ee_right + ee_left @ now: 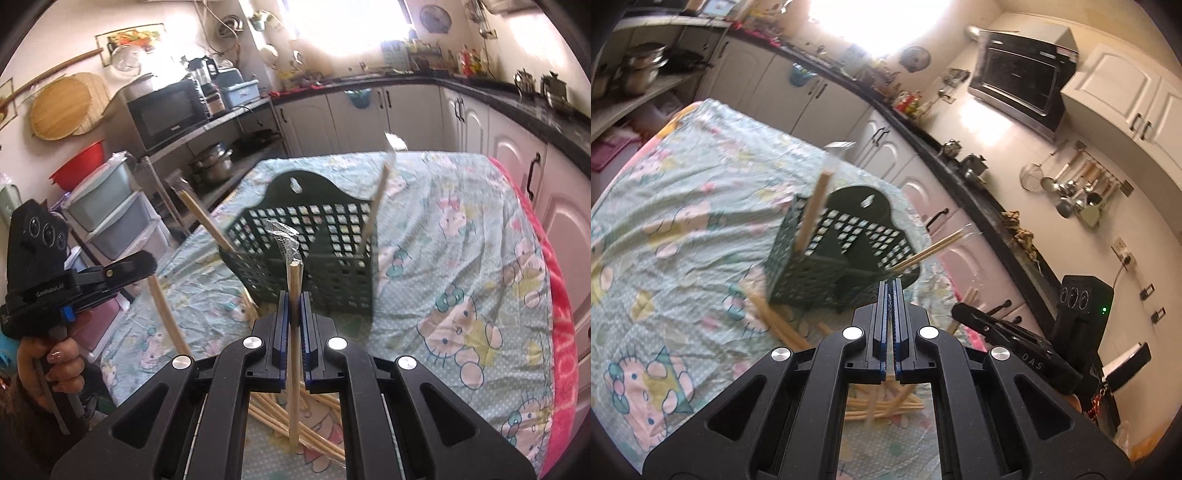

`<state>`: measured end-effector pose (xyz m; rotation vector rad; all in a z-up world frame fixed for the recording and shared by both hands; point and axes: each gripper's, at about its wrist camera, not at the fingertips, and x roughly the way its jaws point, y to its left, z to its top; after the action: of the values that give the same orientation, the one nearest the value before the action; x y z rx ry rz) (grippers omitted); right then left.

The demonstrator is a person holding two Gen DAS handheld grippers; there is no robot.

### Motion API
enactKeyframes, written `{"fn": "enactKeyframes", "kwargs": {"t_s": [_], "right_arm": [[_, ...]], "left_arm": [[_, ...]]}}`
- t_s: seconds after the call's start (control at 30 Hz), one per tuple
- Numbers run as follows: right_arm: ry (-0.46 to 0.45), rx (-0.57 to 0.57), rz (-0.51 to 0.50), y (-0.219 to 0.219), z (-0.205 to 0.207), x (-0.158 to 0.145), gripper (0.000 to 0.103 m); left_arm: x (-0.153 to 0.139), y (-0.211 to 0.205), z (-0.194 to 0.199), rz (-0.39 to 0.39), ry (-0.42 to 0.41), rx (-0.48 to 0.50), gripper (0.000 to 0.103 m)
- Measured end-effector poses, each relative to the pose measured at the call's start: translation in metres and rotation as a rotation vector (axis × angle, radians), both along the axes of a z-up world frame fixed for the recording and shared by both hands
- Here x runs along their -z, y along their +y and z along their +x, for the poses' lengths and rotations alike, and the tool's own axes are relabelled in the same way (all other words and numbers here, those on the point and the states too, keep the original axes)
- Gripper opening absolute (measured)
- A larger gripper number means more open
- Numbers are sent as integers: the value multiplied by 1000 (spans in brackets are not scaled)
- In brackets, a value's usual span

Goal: Organize utensils

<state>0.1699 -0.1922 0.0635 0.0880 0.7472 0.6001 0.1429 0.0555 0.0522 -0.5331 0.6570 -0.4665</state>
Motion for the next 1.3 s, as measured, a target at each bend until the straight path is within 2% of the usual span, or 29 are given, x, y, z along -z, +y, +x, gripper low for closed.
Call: {"fn": "enactKeyframes", "kwargs": {"t_s": [0.4, 0.83, 1.3], "right_arm": [[-168, -26, 4, 9, -9, -51, 6], [-348, 26, 31, -1, -8, -101, 6], [-468, 92, 62, -11, 9, -128, 6]], "left_arm": [[-60, -20, 7, 10, -133, 43, 0], [-119, -43, 24, 11, -260, 58, 0], [-148, -42, 58, -19, -294, 7, 0]]}}
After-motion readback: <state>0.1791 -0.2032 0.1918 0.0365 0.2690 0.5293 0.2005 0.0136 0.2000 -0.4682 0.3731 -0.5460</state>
